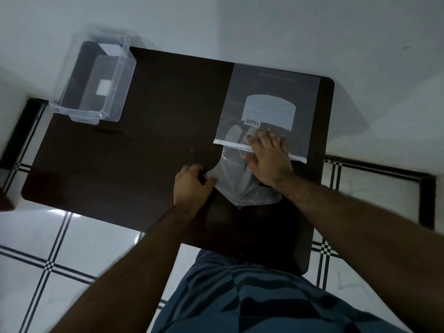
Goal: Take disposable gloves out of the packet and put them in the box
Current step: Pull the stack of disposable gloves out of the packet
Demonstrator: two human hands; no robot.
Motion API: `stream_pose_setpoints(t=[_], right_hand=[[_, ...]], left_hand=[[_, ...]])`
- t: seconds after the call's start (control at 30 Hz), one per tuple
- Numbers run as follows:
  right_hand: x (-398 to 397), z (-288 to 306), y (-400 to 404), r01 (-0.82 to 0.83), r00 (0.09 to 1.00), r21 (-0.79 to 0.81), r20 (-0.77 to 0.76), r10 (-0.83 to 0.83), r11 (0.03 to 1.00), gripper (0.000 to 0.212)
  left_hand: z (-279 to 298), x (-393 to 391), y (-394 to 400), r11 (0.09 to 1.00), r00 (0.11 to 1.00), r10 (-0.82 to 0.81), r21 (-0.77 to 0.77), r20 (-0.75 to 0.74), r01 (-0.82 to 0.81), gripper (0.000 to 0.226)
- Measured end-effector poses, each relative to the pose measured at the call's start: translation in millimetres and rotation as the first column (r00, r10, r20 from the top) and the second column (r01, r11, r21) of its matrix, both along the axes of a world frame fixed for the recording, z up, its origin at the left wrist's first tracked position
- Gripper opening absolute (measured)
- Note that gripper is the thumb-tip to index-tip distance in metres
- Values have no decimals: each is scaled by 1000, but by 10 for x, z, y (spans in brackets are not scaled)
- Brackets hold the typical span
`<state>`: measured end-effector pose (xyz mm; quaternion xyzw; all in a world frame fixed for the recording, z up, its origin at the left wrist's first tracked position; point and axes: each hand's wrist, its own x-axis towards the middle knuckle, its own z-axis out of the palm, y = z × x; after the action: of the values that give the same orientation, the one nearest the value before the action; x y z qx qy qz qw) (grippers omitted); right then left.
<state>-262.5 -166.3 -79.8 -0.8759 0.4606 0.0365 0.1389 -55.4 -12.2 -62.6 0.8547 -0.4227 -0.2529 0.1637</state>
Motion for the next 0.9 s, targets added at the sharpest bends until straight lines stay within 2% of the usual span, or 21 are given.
stream_pose_setpoints(t=[0.07,0.1,0.23,0.33,0.6,0.77,0.9], right_hand=[[6,-3,16,9,1000,14,-16,-9,1000,69],[7,1,20,11,1000,21,-20,-11,1000,69],[37,26,58,27,999,40,-30,-26,999,69],[48,25,68,29,999,40,-35,-27,999,69],[73,27,80,32,999,31,-17,-32,999,69],[91,41,77,52,999,19,11,-52,998,70],[91,27,93,64,998,27,15,-64,998,70]], left_hand=[[20,-12,-107,998,999,36,55,-33,-34,57],[23,-26,-155,997,999,28,76,-30,-25,54],[24,-97,-284,992,998,-11,128,-56,18,25],[23,-122,-317,993,995,34,117,-90,-23,7],[66,-60,-129,959,918,281,128,-280,-254,9],[48,0,-45,957,910,290,101,-296,-272,26],[73,-9,-167,925,854,379,163,-356,-342,24]])
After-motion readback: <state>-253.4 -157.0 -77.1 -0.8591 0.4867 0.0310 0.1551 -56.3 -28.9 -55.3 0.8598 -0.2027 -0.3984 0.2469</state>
